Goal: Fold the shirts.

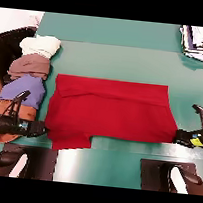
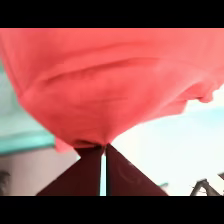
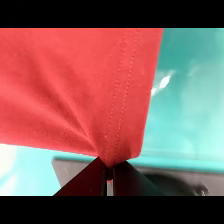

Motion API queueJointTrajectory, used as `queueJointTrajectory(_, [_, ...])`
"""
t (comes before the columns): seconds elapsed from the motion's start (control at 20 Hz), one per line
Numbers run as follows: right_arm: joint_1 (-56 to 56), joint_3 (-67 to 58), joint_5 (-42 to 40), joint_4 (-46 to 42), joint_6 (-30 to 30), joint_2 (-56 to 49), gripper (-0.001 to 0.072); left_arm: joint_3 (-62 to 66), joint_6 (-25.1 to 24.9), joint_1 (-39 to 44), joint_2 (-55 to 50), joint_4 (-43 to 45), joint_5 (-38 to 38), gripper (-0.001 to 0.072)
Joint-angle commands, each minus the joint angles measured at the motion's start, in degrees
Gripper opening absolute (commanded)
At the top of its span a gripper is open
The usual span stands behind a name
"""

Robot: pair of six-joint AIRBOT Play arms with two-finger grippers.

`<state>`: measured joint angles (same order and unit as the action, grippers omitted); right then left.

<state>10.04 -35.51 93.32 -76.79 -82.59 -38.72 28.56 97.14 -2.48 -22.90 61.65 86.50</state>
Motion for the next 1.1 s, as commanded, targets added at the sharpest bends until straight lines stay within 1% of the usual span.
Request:
queueJointTrajectory(0.0, [-0.04,-4.85,5.53,-1.31,-1.70,4.50,0.0018,4.28,3.56,0.00,4.13,-2.01,3.34,0.0019])
queueJointTrajectory(0.1, [-0.11,-8.48,3.78,-0.87,-1.99,2.34,0.0017,7.85,2.60,0.00,0.98,-1.86,-2.10,0.0019])
queueJointTrajectory(0.15, [-0.11,-10.38,2.64,-0.79,-1.97,-0.42,0.0017,9.16,0.55,0.00,-1.81,-1.86,-5.03,0.0019])
queueJointTrajectory(0.25, [-0.66,-13.53,-0.61,-0.81,-1.73,-7.13,0.0018,11.56,-5.11,0.00,-10.16,-1.81,-10.58,0.0020])
queueJointTrajectory(0.35, [-2.99,-17.07,-5.92,-0.79,-1.09,-14.84,0.0018,13.79,-9.22,0.00,-19.32,-1.84,-17.16,0.0021])
queueJointTrajectory(0.4, [-4.74,-19.26,-8.04,-0.76,-0.92,-18.93,0.0018,15.30,-10.43,0.00,-23.91,-1.84,-20.20,0.0022])
queueJointTrajectory(0.55, [-9.53,-26.91,-12.83,-0.74,-0.92,-31.65,0.0019,20.98,-13.75,0.00,-37.59,-2.05,-26.51,0.0022])
queueJointTrajectory(0.65, [-11.10,-31.54,-14.82,-0.72,-0.92,-38.66,0.0020,24.20,-15.30,0.00,-44.70,-2.10,-29.99,0.0023])
queueJointTrajectory(0.75, [-11.39,-35.32,-15.56,0.15,-0.92,-43.93,0.0020,26.58,-15.39,0.00,-49.55,-2.10,-32.61,0.0023])
queueJointTrajectory(0.85, [-10.14,-38.42,-15.80,4.83,-0.83,-47.89,0.0023,28.30,-15.30,0.00,-52.30,-2.14,-34.73,0.0026])
queueJointTrajectory(0.9, [-9.01,-39.56,-15.91,8.50,0.39,-49.33,0.0151,28.74,-15.28,0.00,-52.57,-2.25,-35.63,0.0063])
queueJointTrajectory(0.95, [-7.78,-40.26,-15.69,11.89,1.90,-50.25,0.0337,29.29,-15.04,0.00,-52.52,-2.43,-35.93,0.0349])
queueJointTrajectory(1.0, [-6.25,-40.48,-15.10,15.08,3.54,-50.58,0.0458,30.08,-15.02,0.00,-52.50,-2.56,-35.26,0.0557])
queueJointTrajectory(1.05, [-4.70,-40.46,-13.79,16.92,4.98,-50.51,0.0465,31.10,-15.13,0.00,-52.30,-2.51,-33.53,0.0575])
